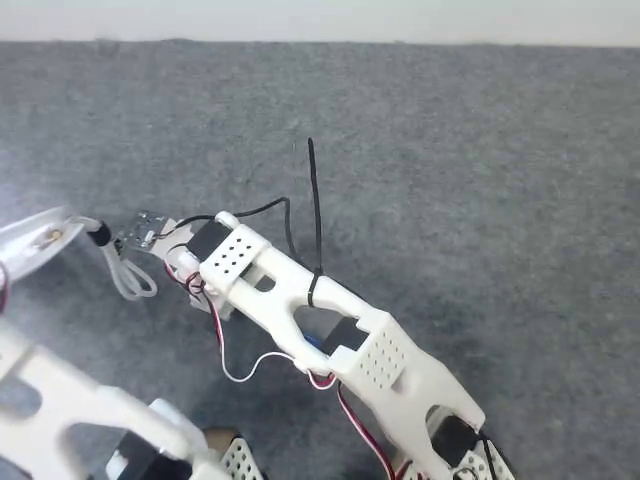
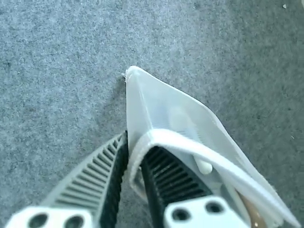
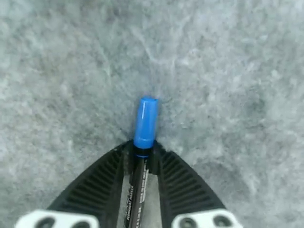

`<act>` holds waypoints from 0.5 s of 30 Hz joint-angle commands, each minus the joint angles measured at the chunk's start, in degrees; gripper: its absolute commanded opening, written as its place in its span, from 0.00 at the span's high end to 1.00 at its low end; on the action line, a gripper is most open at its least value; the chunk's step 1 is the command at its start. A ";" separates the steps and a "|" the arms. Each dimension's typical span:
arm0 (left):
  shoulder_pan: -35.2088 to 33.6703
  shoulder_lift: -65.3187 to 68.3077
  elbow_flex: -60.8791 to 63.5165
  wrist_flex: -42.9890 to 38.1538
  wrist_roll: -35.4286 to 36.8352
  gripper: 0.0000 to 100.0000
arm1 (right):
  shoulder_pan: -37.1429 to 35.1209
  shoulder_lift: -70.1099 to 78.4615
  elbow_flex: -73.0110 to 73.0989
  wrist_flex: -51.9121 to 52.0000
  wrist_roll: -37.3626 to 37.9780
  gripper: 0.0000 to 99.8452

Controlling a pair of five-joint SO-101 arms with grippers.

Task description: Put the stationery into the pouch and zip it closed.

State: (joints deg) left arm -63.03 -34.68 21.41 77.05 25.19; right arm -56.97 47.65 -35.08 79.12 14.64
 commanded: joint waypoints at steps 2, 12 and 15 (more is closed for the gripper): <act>1.67 -1.85 -3.38 -1.67 -1.14 0.99 | 1.36 -3.91 -0.88 4.53 0.35 0.99; 5.01 -1.85 -2.59 -1.58 -1.23 0.99 | 4.53 -7.87 -0.88 9.98 -6.68 0.99; 7.03 -1.85 -2.51 -1.32 -1.32 0.99 | 6.81 -10.59 -0.88 11.74 -10.37 0.99</act>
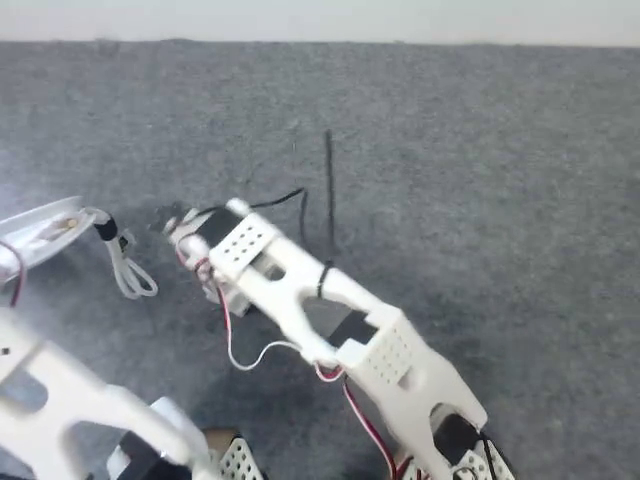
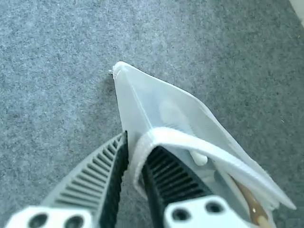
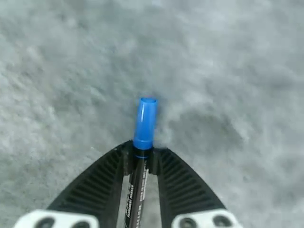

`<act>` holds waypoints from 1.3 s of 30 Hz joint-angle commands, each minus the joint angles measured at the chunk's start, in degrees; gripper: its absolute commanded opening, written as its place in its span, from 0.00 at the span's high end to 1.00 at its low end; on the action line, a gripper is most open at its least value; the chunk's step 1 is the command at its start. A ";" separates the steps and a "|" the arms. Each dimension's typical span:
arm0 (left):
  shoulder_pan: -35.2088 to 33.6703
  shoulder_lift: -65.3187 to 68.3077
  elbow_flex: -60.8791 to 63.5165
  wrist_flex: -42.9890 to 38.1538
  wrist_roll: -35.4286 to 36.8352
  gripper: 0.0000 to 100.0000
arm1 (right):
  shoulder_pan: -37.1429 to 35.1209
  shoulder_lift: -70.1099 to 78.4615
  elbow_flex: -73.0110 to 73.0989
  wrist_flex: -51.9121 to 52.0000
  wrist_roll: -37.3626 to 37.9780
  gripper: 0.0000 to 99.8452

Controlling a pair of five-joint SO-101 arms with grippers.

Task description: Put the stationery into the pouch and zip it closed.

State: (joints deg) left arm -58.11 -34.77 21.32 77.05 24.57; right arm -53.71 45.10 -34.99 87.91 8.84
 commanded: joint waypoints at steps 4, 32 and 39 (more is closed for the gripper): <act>4.13 -1.76 -2.33 -1.14 -1.67 0.99 | 4.97 -10.42 -0.88 4.79 -10.81 0.99; 37.27 -1.76 -9.89 -1.05 -4.13 0.99 | 26.24 -23.69 -0.79 14.64 -19.16 0.99; 46.24 -1.67 -16.75 2.20 -3.96 0.99 | 27.03 -24.48 -0.79 14.73 -18.81 0.99</act>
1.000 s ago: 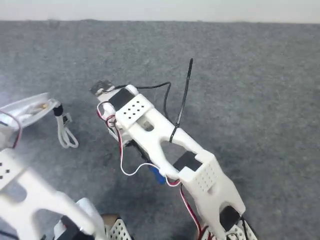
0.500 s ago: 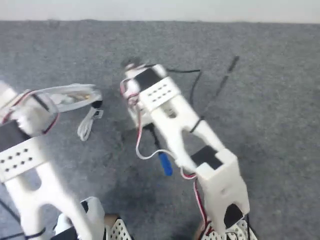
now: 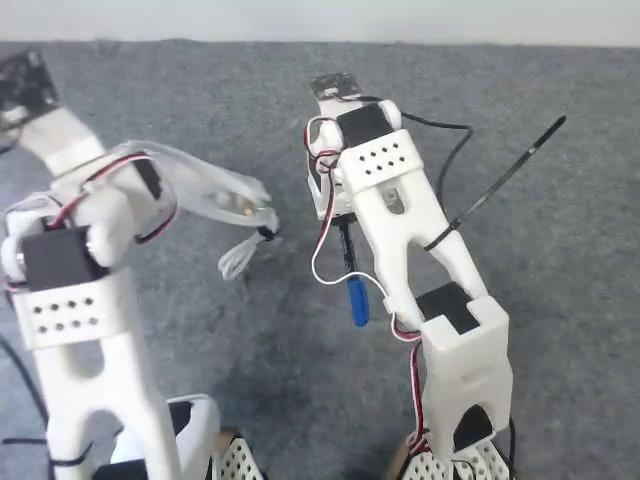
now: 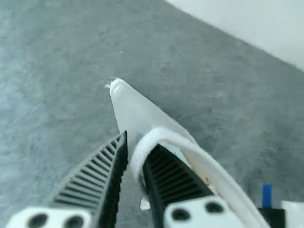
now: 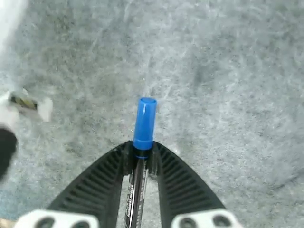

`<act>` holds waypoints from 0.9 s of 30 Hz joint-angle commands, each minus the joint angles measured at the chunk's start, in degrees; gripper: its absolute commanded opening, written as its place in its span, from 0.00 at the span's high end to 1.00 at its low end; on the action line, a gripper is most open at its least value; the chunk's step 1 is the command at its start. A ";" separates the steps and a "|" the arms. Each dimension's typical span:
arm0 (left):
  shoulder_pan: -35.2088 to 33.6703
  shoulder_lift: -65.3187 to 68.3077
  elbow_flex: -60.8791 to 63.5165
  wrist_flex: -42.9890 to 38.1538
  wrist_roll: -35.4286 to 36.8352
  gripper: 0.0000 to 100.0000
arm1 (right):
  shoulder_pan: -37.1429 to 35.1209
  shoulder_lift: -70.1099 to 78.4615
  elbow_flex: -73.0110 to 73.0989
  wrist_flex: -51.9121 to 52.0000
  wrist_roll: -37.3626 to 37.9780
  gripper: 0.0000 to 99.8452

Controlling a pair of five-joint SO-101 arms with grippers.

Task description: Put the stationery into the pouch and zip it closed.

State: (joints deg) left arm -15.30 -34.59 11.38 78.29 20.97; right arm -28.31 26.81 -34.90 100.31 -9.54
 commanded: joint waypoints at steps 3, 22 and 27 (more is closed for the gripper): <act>7.38 -1.49 -9.89 3.69 -0.35 0.99 | 3.47 -8.22 -0.88 2.33 -0.62 0.99; 4.04 -1.85 3.74 0.53 -0.26 0.99 | 3.65 -26.42 10.46 2.07 -0.70 0.99; 4.13 -1.85 3.56 0.53 -0.26 0.99 | 3.65 -33.19 12.48 2.24 -0.44 0.99</act>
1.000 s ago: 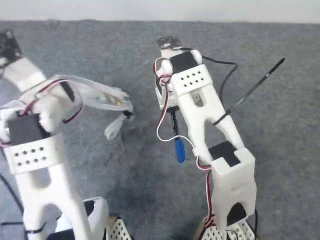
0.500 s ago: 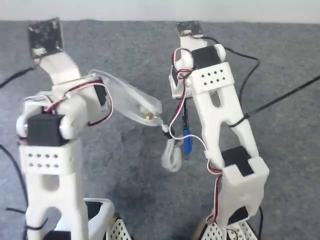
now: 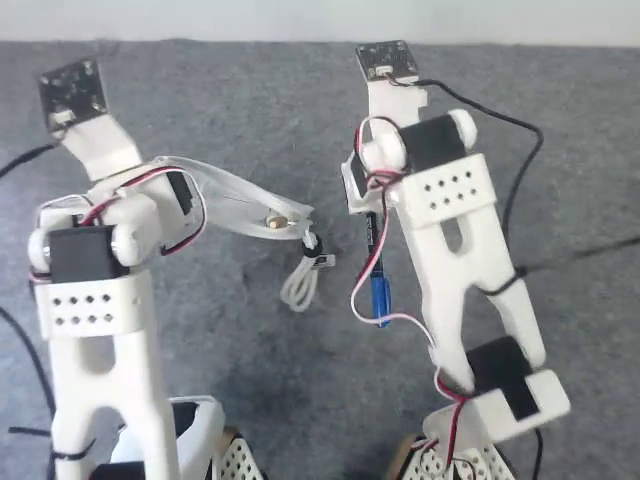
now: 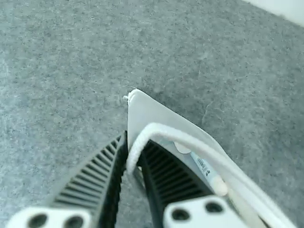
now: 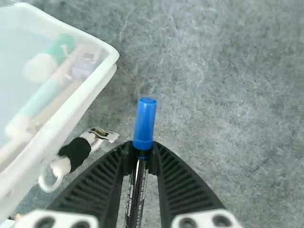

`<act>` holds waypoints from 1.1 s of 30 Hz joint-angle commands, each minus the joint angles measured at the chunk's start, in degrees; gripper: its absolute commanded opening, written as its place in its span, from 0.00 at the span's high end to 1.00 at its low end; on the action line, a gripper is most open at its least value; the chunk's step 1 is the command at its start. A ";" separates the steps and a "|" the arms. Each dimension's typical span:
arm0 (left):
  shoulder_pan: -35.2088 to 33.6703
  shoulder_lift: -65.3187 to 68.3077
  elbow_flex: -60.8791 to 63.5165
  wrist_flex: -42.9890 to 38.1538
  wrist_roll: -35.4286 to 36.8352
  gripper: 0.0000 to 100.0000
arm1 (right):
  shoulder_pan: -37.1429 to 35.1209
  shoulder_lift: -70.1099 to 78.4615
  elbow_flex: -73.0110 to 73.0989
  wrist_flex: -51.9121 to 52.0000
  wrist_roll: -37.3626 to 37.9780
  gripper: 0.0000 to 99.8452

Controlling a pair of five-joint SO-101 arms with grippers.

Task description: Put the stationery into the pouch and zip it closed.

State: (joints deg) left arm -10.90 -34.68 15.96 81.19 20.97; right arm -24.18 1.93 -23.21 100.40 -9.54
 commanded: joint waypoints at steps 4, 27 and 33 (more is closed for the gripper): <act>-0.35 -1.85 -1.01 -2.37 -0.26 0.99 | -2.24 -15.87 3.43 2.15 -0.44 0.99; -0.44 -1.85 0.31 -3.25 -0.35 0.99 | -18.86 -35.47 11.87 -1.71 -0.70 0.99; -0.44 -1.85 0.48 -3.60 -0.44 0.99 | -22.64 -40.22 11.87 -9.01 -0.70 0.99</act>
State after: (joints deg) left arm -11.08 -34.68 17.01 79.60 20.97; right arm -45.54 -33.76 -10.90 97.14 -9.54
